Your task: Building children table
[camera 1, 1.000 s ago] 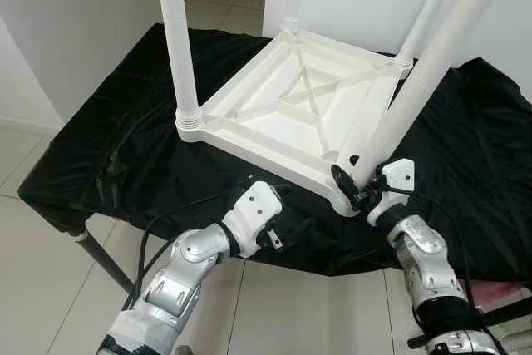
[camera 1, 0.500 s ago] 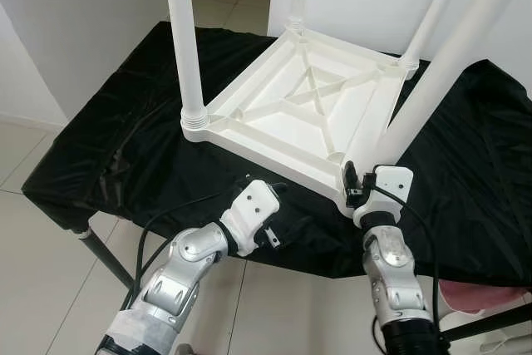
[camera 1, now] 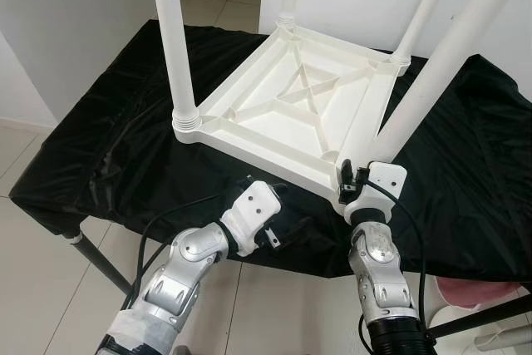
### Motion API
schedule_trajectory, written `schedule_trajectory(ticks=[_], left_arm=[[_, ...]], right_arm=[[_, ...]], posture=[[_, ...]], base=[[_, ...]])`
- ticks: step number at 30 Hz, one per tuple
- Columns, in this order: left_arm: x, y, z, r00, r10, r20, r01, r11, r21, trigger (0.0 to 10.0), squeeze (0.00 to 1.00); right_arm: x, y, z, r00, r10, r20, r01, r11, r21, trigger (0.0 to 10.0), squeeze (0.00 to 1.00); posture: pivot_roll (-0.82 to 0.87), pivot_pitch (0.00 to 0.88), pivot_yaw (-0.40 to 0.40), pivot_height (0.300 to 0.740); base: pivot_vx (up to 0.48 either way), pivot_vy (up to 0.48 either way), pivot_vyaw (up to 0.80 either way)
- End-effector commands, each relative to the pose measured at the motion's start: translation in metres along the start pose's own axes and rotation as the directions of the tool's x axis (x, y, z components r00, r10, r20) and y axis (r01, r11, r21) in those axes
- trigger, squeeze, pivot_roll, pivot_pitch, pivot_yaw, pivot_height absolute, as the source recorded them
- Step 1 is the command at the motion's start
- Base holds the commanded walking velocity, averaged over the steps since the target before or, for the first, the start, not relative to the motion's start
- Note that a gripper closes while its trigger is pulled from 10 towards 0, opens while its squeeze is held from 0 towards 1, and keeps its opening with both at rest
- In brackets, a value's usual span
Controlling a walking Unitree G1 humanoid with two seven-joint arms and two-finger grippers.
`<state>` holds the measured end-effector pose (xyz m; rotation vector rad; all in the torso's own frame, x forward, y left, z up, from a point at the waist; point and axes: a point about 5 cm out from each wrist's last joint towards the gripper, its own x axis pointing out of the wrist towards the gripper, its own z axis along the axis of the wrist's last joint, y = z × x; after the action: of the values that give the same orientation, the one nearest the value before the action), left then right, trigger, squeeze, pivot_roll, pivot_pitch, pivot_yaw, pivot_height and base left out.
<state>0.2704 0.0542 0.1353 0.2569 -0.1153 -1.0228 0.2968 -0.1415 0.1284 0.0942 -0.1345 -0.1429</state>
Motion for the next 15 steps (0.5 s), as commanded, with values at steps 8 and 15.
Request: schedule_trajectory(ticks=[8, 15], left_arm=[[-0.003, -0.001, -0.004, 0.999, 0.046, -0.013, -0.046, 0.999, 0.0, 10.0, 0.0], [-0.003, -0.001, -0.003, 0.999, 0.049, -0.01, -0.049, 0.999, -0.001, 10.0, 0.0]], right_arm=[[-0.008, -0.001, -0.005, 0.994, 0.107, -0.008, -0.107, 0.994, -0.015, 10.0, 1.0], [-0.009, -0.022, -0.005, 0.966, 0.259, -0.017, -0.26, 0.965, -0.043, 10.0, 1.0]], posture=[[0.02, 0.084, -0.059, 0.74], [0.02, 0.079, -0.067, 0.74]], base=[[0.0, 0.0, 0.0], [0.0, 0.0, 0.0]])
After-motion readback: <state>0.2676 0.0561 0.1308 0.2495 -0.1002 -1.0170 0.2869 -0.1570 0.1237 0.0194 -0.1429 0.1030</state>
